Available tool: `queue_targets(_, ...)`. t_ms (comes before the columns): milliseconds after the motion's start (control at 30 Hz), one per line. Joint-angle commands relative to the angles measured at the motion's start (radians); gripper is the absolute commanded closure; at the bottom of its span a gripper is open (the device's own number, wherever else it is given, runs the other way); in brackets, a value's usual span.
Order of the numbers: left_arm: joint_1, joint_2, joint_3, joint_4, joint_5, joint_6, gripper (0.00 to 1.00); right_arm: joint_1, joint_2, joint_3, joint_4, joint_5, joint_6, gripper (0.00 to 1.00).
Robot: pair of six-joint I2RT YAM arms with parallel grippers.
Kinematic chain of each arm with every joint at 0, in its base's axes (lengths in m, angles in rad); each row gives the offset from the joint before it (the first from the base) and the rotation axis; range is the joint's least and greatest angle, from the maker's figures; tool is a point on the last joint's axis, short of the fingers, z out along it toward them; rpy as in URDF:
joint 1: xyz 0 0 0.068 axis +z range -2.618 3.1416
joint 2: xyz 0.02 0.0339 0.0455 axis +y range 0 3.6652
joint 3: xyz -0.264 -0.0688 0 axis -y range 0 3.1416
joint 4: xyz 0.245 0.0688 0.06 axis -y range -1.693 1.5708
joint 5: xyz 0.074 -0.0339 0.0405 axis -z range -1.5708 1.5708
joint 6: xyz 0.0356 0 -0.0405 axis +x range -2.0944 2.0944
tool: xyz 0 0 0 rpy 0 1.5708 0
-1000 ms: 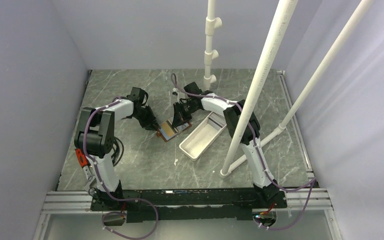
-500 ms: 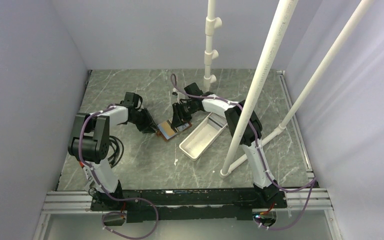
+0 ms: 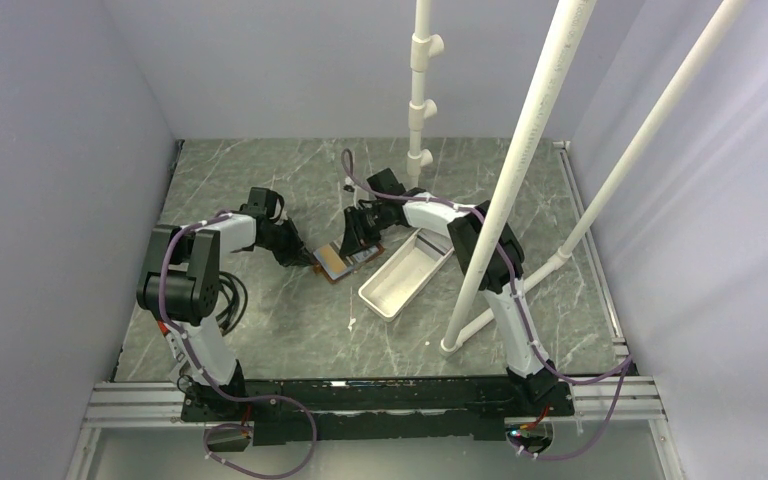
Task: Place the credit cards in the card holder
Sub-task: Insert the credit card into the card holder.
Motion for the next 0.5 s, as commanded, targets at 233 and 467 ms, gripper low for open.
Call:
queue_targets(233, -0.012, 0.017, -0.032, -0.017, -0.048, 0.022, 1.0, 0.023, -0.086, 0.048, -0.151, 0.208, -0.145, 0.56)
queue_targets(467, -0.012, -0.002, -0.017, -0.058, -0.078, 0.051, 0.95, 0.025, -0.091, 0.051, -0.156, 0.219, -0.144, 0.6)
